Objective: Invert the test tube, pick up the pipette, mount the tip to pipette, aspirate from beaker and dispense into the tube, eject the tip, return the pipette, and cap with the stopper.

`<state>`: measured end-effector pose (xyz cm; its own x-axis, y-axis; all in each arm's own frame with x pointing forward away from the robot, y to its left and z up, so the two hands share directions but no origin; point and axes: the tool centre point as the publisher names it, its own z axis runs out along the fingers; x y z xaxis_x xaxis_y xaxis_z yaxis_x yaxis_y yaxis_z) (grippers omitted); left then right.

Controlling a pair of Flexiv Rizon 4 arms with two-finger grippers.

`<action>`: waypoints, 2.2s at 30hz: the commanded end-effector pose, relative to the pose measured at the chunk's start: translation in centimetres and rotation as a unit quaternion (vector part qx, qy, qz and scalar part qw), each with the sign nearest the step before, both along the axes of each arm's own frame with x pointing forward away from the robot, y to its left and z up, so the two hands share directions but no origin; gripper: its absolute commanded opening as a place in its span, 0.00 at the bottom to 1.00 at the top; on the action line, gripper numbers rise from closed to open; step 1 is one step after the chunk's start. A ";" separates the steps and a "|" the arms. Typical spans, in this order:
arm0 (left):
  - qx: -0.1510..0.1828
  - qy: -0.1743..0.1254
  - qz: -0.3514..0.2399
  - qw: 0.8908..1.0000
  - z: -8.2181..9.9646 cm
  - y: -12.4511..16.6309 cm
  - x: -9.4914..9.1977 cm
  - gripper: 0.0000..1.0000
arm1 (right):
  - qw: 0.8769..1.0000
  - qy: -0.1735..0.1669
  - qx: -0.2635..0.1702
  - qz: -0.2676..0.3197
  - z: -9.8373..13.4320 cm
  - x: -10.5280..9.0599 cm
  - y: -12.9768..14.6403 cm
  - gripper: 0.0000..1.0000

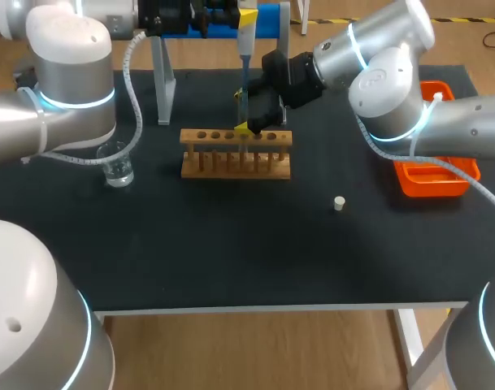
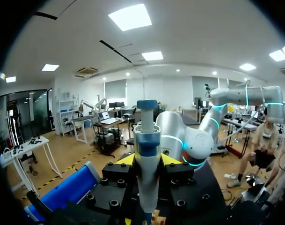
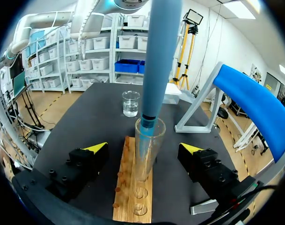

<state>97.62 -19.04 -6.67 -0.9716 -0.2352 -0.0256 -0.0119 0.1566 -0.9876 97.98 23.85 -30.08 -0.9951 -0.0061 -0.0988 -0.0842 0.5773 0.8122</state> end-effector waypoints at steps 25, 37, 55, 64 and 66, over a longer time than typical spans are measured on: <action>-0.004 0.012 0.005 1.000 -1.2 0.0 0.7 0.00 | 1.000 0.002 -0.002 0.001 0.1 0.1 -0.1 1.00; 0.000 0.014 0.004 1.000 -1.3 0.0 0.6 0.00 | 1.000 0.002 -0.002 0.001 0.1 0.1 -0.1 1.00; 0.000 0.014 0.004 1.000 -1.3 0.0 0.6 0.00 | 1.000 -0.013 -0.002 -0.003 0.9 -0.8 -1.5 1.00; 0.000 0.014 0.004 1.000 -1.3 0.0 0.6 0.00 | 0.999 -0.045 -0.019 -0.002 2.7 -2.4 -4.3 1.00; 0.000 0.014 0.004 1.000 -1.3 0.0 0.6 0.00 | 0.999 -0.045 -0.008 -0.007 3.3 -2.7 -5.5 1.00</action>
<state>98.18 -18.99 -8.02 -0.9700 -0.2431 0.0008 -0.0396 0.1549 -0.9871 96.65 20.66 -28.24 -0.9828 -0.0040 -0.1844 -0.1495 0.6030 0.7836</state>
